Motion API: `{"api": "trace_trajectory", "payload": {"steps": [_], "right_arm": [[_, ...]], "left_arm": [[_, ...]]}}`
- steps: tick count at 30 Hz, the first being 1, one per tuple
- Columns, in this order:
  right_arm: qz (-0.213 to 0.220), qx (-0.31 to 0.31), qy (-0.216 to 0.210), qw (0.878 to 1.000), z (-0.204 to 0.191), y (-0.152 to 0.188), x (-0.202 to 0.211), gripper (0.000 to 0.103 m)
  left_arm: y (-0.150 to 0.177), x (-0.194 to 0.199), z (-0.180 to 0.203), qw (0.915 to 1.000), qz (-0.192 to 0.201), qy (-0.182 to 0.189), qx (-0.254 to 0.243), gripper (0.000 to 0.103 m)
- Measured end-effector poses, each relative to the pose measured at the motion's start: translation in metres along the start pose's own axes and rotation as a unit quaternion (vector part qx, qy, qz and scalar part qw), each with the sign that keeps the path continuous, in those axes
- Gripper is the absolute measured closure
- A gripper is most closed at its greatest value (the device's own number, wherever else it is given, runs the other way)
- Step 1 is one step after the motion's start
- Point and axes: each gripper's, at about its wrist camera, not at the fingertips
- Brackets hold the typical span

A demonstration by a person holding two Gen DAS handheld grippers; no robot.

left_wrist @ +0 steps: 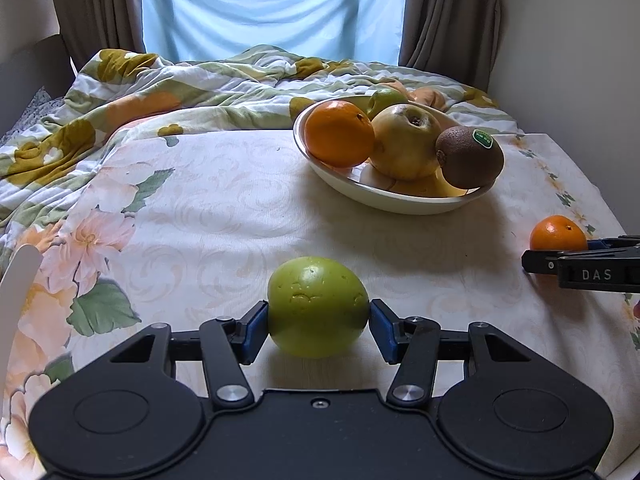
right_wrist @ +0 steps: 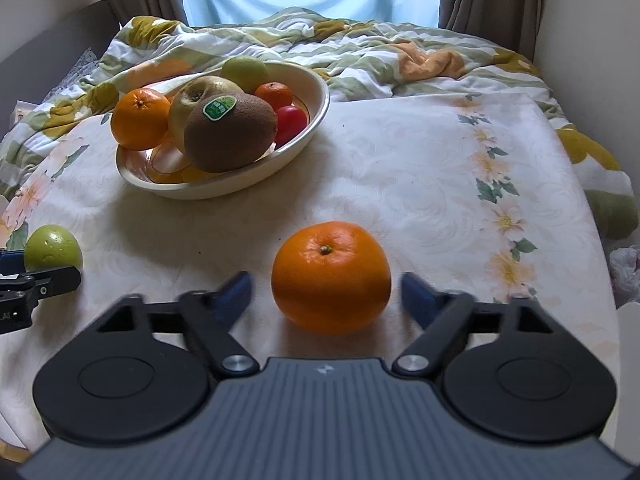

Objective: Organize fruits
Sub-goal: 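Grasp the green pomelo with the left tool while the right tool grasps the orange, then lower the green pomelo into the bowl and open the left tool while the right tool carries the orange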

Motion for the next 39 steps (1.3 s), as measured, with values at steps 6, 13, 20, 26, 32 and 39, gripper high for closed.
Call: {"api": "trace_trajectory", "payload": {"steps": [6,13,20,26,32,39], "right_arm": [[0.004,0.000,0.001,1.000,-0.004,0.000,0.004,0.029],[0.014,0.000,-0.005,1.000,-0.011,-0.006,0.018,0.029],[0.025,0.009,-0.020,0.999,-0.020,-0.023,0.032,0.029],[0.035,0.014,-0.028,0.999,-0.022,-0.050,0.045,0.029],[0.051,0.026,-0.041,0.998,-0.022,-0.078,0.057,0.029],[0.076,0.027,-0.045,0.996,-0.014,-0.113,0.061,0.029]], "left_arm": [[0.001,0.005,-0.002,1.0000,-0.001,0.003,0.002,0.045],[-0.008,0.020,0.000,0.9999,0.009,0.004,0.004,0.045],[-0.036,0.039,0.005,0.9995,0.031,0.005,0.007,0.045],[-0.064,0.053,0.013,0.9985,0.054,0.006,0.006,0.045],[-0.095,0.062,0.017,0.9968,0.080,0.005,0.009,0.045],[-0.129,0.046,0.019,0.9953,0.096,0.013,0.003,0.045]]}}
Point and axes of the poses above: each gripper's, at about its wrist camera, not at the fingertips, and x roughly against the way its jaws point, z to its right, y to its underside, and after that the axes turned 13 degrees about z, right-handed
